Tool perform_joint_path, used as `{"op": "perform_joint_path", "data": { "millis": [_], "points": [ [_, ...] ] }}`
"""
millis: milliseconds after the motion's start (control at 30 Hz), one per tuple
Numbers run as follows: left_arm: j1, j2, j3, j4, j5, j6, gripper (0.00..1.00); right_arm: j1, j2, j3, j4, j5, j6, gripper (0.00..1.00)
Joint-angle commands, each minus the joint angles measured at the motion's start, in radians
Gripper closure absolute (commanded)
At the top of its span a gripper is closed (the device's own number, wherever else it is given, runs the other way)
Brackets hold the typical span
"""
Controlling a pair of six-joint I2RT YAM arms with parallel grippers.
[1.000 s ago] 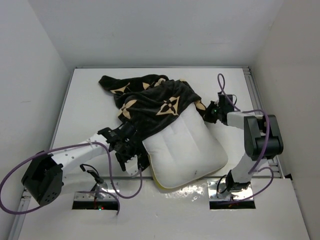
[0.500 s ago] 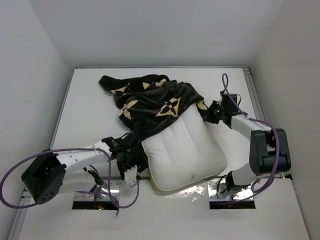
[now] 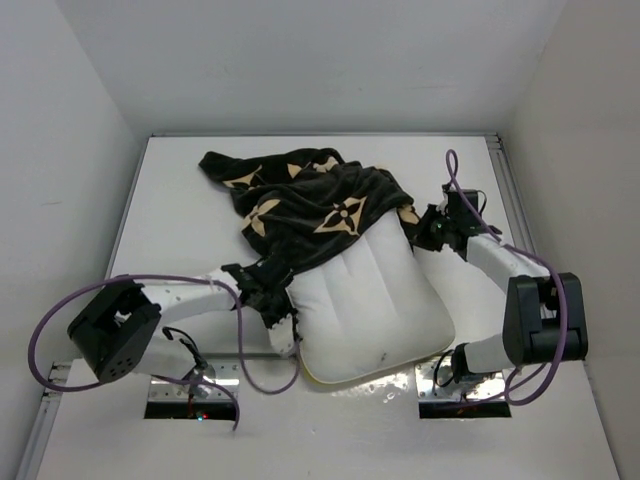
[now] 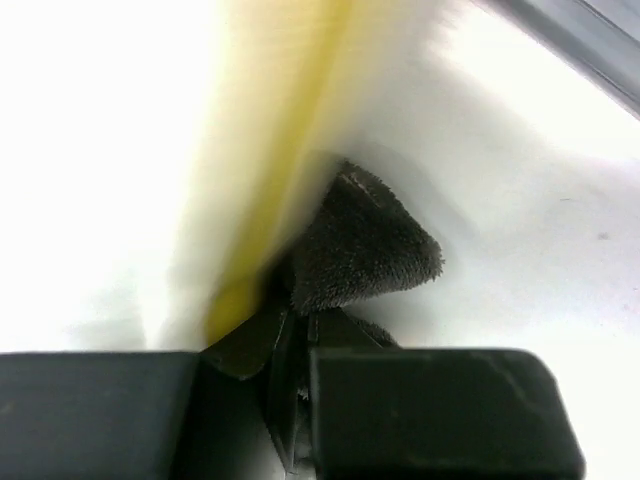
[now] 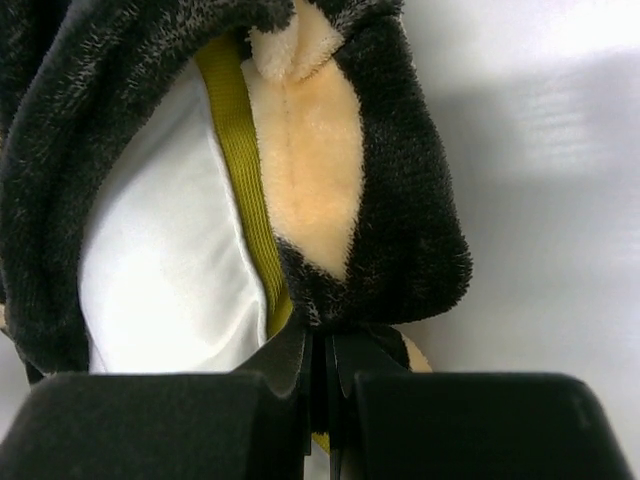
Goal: Put the pillow into the pillowcase
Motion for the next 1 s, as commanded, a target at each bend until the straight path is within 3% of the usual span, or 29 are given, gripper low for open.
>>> {"op": "perform_joint_path", "data": {
  "millis": [0,33,67,133,200,233,267,333,400,500,533,600,633,700,833,967],
  "points": [
    [0.057,0.033,0.256,-0.112,0.150,-0.347,1.00,-0.007,-0.035,0.098,-0.070,-0.040,-0.046,1.00],
    [0.115,0.044,0.332,-0.151,0.240,-0.455,1.00,-0.011,-0.021,0.122,-0.086,-0.075,-0.061,1.00],
    [0.152,0.058,0.471,-0.249,0.291,-0.485,1.00,-0.025,-0.012,0.154,-0.134,-0.097,-0.071,1.00],
    [0.258,0.072,0.604,-0.358,0.394,-0.533,1.00,-0.044,0.037,0.272,-0.213,-0.162,-0.106,1.00],
    [0.336,0.139,0.818,-0.512,0.535,-0.655,1.00,-0.090,0.080,0.422,-0.361,-0.212,-0.144,1.00],
    [0.428,0.176,0.906,-0.573,0.647,-0.713,1.00,-0.102,0.124,0.470,-0.406,-0.238,-0.154,1.00],
    [0.517,0.266,1.083,-0.715,0.704,-0.729,1.00,-0.122,0.144,0.572,-0.491,-0.281,-0.167,1.00],
    [0.589,0.346,1.248,-0.858,0.830,-0.754,1.00,-0.142,0.186,0.659,-0.566,-0.324,-0.166,1.00],
    [0.669,0.389,1.383,-0.838,0.864,-0.823,1.00,-0.145,0.200,0.760,-0.584,-0.335,-0.163,1.00],
    [0.772,0.319,1.289,-0.481,0.912,-1.142,1.00,-0.153,0.217,0.845,-0.594,-0.353,-0.146,1.00],
    [0.807,0.291,1.193,-0.179,0.934,-1.402,1.00,-0.160,0.220,0.862,-0.595,-0.370,-0.141,1.00],
    [0.881,0.221,1.099,0.179,0.932,-1.693,1.00,-0.169,0.226,0.912,-0.592,-0.423,-0.111,1.00],
    [0.901,0.199,1.045,0.495,0.930,-1.916,1.00,-0.177,0.226,0.929,-0.581,-0.442,-0.100,1.00],
    [0.945,0.214,1.083,0.590,0.913,-2.039,1.00,-0.188,0.223,1.001,-0.569,-0.490,-0.059,1.00],
    [0.964,0.262,1.299,0.414,0.857,-1.896,1.00,-0.202,0.205,1.126,-0.479,-0.499,0.015,1.00],
    [0.979,0.245,1.334,0.626,0.826,-2.057,1.00,-0.214,0.108,1.077,-0.229,-0.516,0.212,1.00]
  ]
}}
